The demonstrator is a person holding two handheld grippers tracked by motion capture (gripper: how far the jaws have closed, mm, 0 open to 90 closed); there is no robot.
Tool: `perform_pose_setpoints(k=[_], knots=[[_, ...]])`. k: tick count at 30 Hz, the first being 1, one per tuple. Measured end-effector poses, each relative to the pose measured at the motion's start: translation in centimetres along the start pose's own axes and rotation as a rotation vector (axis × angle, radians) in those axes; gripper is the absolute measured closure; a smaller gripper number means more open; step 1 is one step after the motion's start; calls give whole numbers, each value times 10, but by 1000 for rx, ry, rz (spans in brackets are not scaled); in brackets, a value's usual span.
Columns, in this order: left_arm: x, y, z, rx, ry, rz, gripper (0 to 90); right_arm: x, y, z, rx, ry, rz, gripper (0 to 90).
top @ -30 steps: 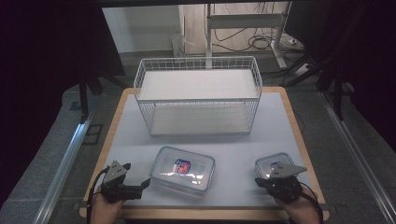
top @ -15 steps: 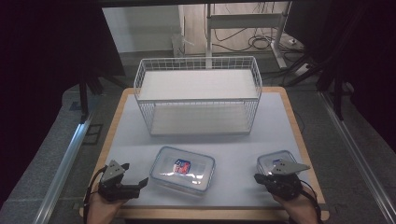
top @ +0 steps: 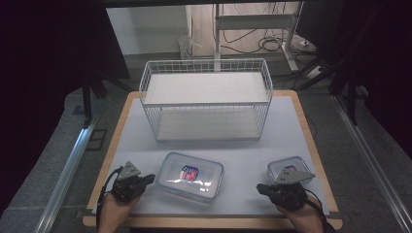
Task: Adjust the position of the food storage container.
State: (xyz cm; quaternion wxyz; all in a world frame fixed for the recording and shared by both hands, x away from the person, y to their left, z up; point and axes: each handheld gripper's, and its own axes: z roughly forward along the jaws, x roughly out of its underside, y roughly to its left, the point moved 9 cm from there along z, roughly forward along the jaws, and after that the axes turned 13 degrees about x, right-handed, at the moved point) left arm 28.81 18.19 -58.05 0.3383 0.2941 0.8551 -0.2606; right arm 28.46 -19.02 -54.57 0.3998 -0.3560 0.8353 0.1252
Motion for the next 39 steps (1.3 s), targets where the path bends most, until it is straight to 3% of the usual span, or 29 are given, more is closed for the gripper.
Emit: perform_pose_setpoints(k=[3,4,7,17,20,30,39], knots=[[2,-2,4,-25,42,19,899,-1,5,1,-16,-4,-2,866],[2,-6,6,0,36,14,900,-1,10,2,-28,0,-8,864],[1,-8,7,-30,55,26,900,-1,15,4,-39,3,-15,859],[-8,-44,30,69,74,68,899,-1,44,13,-125,29,-53,859],[-10,-48,34,72,84,90,899,1,48,14,-131,36,-65,856],[-13,-54,40,90,77,79,899,-2,43,21,-94,41,-56,865],[-18,-56,46,74,94,99,899,-9,24,34,-11,57,-20,889]])
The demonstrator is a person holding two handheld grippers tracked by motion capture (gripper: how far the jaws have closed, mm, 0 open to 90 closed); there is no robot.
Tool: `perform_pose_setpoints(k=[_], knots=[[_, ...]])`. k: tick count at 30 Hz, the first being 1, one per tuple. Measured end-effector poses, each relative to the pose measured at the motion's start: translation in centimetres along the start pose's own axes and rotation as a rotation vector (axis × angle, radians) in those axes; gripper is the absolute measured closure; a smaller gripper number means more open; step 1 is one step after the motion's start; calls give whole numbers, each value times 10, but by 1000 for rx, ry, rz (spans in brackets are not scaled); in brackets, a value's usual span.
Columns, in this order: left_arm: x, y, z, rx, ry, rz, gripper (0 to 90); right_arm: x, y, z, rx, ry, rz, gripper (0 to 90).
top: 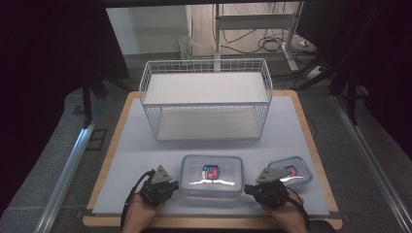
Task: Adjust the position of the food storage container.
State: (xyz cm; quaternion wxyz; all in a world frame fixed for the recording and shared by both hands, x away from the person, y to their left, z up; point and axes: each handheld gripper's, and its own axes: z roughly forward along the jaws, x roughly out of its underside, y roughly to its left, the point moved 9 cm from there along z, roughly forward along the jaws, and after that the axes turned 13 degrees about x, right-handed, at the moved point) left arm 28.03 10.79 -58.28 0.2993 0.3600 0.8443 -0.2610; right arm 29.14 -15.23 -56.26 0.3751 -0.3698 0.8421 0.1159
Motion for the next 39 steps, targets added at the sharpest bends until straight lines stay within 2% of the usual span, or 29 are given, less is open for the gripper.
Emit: perform_pose_setpoints(k=[4,8,14,16,18,19,21,22,23,24,25,26,27,28,29,33,36,39], knots=[[0,2,1,-10,4,-4,899,-1,-3,4,11,8,-5,889],[0,4,0,1,-2,-16,897,-2,-3,6,16,17,-20,883],[2,7,-13,-36,-21,-10,805,-3,-3,-1,39,15,-63,826],[7,11,-20,-48,-25,-18,746,-3,-5,-5,57,8,-89,791],[11,14,-27,-54,-36,-26,676,-3,-9,-8,62,4,-91,752],[15,16,-32,-68,-48,-25,598,-1,-13,-11,86,3,-98,713],[17,16,-34,-74,-54,-19,523,0,-14,-12,90,2,-97,698],[18,16,-37,-82,-66,-8,523,0,-16,-13,94,-2,-101,679],[20,15,-40,-87,-71,7,408,0,-20,-17,102,-19,-92,614],[20,15,-40,-87,-71,7,381,0,-20,-17,102,-19,-92,614],[22,17,-40,-95,-66,22,335,0,-24,-20,115,-36,-84,542],[22,17,-40,-95,-66,22,309,0,-24,-20,115,-36,-84,542],[23,19,-40,-96,-68,24,275,-1,-29,-21,134,-51,-69,440],[23,19,-40,-96,-68,24,242,-1,-29,-21,134,-51,-69,440],[23,21,-40,-99,-79,24,242,-1,-30,-21,141,-56,-64,403],[22,21,-41,-76,-106,24,85,-1,-38,-22,154,-74,-37,283],[20,22,-43,-72,-145,38,51,-1,-42,-23,152,-85,-10,230],[21,25,-44,-83,-148,40,32,-1,-44,-24,157,-89,-3,180]])
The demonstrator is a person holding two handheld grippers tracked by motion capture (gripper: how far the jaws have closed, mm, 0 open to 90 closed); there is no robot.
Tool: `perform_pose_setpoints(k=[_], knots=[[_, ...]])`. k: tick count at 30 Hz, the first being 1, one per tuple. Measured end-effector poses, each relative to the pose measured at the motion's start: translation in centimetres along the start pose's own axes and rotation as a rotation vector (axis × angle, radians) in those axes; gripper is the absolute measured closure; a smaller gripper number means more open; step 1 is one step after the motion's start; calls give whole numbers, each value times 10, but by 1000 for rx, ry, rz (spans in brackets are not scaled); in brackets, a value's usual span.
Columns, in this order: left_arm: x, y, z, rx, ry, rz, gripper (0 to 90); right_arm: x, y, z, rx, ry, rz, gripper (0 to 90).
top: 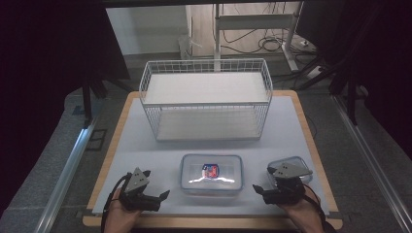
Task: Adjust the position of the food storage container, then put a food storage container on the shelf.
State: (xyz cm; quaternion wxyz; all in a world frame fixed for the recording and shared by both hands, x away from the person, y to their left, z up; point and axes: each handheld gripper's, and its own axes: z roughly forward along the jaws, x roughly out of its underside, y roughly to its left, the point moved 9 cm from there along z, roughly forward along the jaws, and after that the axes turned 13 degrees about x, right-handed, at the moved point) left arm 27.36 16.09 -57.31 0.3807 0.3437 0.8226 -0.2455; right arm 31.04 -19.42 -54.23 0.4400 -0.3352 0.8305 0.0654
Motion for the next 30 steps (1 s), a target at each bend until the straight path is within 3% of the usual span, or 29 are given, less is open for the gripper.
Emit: perform_pose_setpoints(k=[7,11,14,17,21,30], knots=[[-6,-2,-3,42,-79,-12,30,2,-1,1,2,2,4,153],[-7,-1,-3,36,-95,-9,30,2,-1,1,2,4,2,145],[-6,0,-2,30,-80,-12,31,2,-2,1,7,4,4,137],[-4,2,0,-6,-49,25,36,2,-2,1,7,2,6,131],[-4,2,2,-9,-42,52,47,0,-2,0,-2,-8,11,110],[-10,-2,4,33,-30,-4,49,-5,1,2,-45,-12,34,81]])
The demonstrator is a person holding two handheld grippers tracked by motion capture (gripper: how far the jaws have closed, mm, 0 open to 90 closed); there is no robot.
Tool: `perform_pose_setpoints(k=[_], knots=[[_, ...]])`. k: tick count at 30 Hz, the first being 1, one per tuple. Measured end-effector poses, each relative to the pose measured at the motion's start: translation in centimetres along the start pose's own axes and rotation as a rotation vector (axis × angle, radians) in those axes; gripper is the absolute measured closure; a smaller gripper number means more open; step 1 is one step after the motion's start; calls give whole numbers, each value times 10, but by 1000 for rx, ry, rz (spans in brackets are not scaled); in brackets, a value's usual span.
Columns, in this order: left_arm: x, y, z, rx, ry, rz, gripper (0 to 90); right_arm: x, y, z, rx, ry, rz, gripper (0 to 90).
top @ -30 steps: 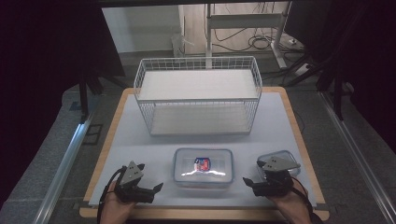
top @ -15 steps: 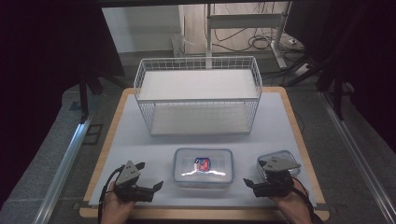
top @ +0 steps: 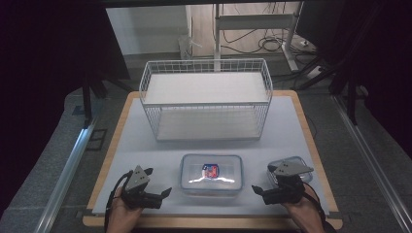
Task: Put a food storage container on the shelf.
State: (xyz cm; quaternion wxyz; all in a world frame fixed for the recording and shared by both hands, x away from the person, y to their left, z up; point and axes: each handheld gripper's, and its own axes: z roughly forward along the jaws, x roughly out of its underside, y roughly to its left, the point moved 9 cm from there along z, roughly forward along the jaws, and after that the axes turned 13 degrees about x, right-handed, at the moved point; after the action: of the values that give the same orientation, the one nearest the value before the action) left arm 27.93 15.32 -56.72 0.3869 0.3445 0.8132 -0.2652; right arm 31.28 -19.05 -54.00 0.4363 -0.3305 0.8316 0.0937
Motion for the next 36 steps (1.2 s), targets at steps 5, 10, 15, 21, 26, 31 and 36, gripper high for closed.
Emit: perform_pose_setpoints(k=[5,10,15,21,26,31,36], knots=[[-5,-2,3,6,40,-36,40,-5,2,0,-12,-6,20,69],[-14,-2,4,20,46,-55,29,-10,4,2,-29,11,47,50],[-25,0,8,64,17,-99,21,-11,7,8,-64,45,74,23],[-33,-8,19,165,38,-118,40,-15,13,13,-125,89,109,18],[-39,-10,32,203,63,-118,50,-19,19,21,-144,122,92,34],[-40,-8,42,256,70,-164,79,-22,25,30,-164,157,96,87],[-38,-8,48,321,80,-216,111,-24,29,36,-213,186,156,128]])
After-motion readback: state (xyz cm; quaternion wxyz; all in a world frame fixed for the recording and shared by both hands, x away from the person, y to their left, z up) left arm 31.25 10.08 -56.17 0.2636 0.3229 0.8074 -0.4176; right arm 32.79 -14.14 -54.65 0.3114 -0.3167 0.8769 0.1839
